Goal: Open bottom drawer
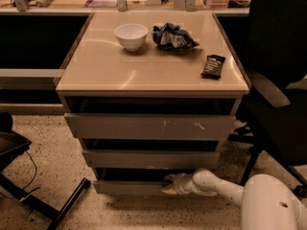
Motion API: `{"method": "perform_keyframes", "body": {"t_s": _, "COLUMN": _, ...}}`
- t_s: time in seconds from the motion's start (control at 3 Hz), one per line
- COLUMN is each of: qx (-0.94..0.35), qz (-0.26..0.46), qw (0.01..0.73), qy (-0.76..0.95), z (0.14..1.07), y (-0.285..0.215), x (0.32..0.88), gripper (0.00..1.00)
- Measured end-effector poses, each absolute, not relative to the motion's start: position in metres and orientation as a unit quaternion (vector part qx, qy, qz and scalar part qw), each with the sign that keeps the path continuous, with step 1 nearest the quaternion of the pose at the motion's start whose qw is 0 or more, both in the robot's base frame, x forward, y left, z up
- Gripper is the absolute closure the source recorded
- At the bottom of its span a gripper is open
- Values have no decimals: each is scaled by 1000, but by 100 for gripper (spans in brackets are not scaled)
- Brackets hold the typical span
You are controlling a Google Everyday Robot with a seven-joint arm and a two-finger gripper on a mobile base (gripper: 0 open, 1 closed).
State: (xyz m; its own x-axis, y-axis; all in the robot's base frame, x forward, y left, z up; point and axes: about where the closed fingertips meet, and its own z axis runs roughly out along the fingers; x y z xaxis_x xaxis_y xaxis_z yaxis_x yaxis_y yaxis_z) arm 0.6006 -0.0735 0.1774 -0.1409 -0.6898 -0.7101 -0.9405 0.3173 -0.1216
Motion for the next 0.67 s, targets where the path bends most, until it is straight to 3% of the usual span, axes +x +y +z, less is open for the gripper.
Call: {"method": "perform_keyframes", "body": {"t_s": 0.67, "qx": -555, "qz": 176, "qw": 354, "qy": 732, "z": 179, "y": -75, "x": 580, "gripper": 100}}
